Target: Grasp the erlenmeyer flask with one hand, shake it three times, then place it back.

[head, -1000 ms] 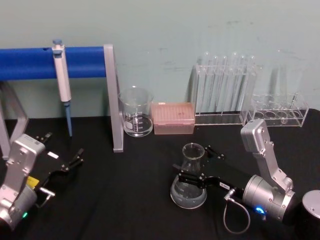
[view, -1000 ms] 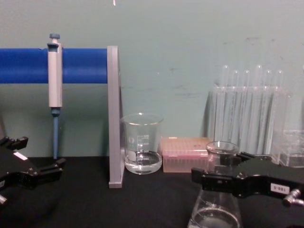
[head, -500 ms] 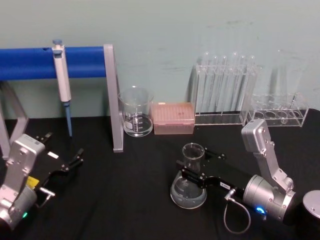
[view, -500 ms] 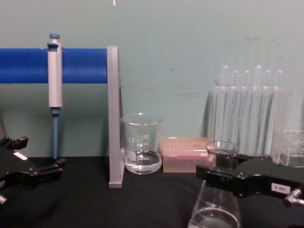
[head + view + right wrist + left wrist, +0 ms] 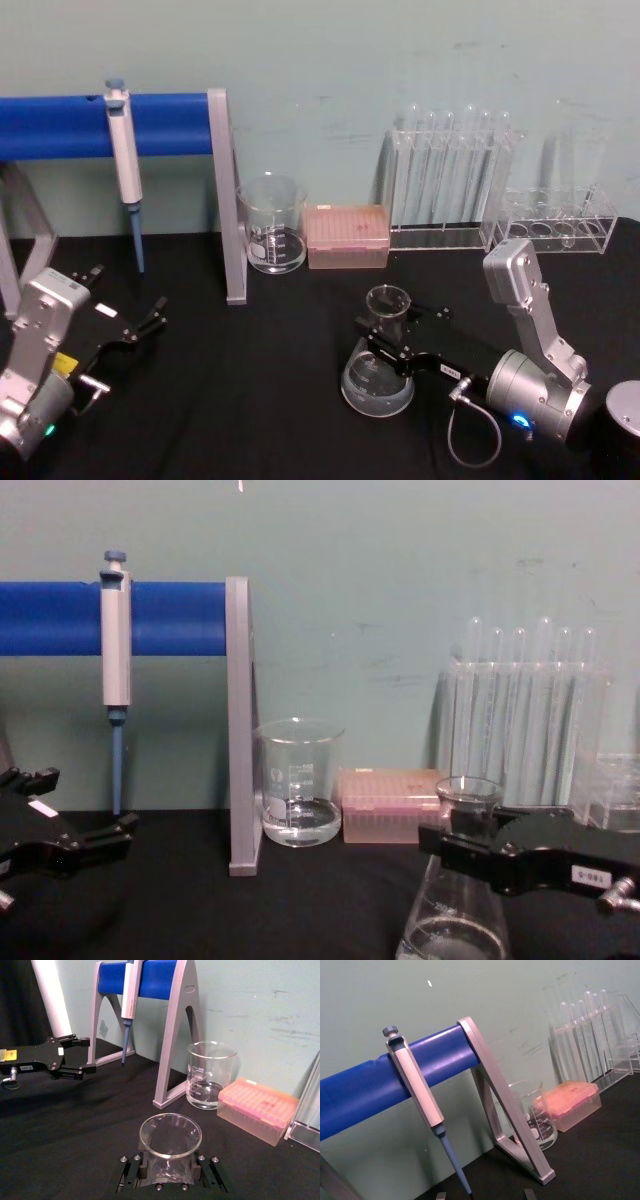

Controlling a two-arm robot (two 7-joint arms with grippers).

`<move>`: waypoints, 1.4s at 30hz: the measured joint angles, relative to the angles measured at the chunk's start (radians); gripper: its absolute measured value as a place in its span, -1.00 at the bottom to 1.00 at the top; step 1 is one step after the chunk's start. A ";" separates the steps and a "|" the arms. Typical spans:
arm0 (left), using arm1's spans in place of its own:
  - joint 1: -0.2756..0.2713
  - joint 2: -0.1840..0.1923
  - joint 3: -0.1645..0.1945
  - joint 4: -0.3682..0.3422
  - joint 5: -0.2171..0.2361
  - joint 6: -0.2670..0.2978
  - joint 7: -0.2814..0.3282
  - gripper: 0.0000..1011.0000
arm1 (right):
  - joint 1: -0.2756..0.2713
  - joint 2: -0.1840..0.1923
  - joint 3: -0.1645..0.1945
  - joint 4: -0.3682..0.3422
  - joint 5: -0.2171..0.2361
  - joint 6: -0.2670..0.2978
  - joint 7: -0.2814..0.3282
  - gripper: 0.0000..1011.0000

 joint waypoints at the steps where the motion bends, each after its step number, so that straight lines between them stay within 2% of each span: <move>1: 0.000 0.000 0.000 0.000 0.000 0.000 0.000 0.98 | 0.000 0.000 0.000 0.000 0.000 0.000 0.000 -0.11; 9: 0.000 0.000 0.000 0.000 0.000 0.000 0.000 0.98 | -0.004 -0.009 0.022 -0.010 0.001 -0.010 -0.004 -0.11; 17: 0.000 0.000 0.000 0.000 0.000 0.000 0.000 0.98 | 0.002 -0.012 0.045 -0.057 0.003 0.020 -0.024 -0.11; 28: 0.000 0.000 0.000 0.000 0.000 0.000 0.000 0.98 | -0.004 -0.023 0.076 -0.117 -0.008 0.056 -0.086 -0.11; 42: 0.000 0.000 0.000 0.000 0.000 0.000 0.000 0.98 | -0.014 -0.032 0.083 -0.127 -0.028 0.069 -0.097 -0.11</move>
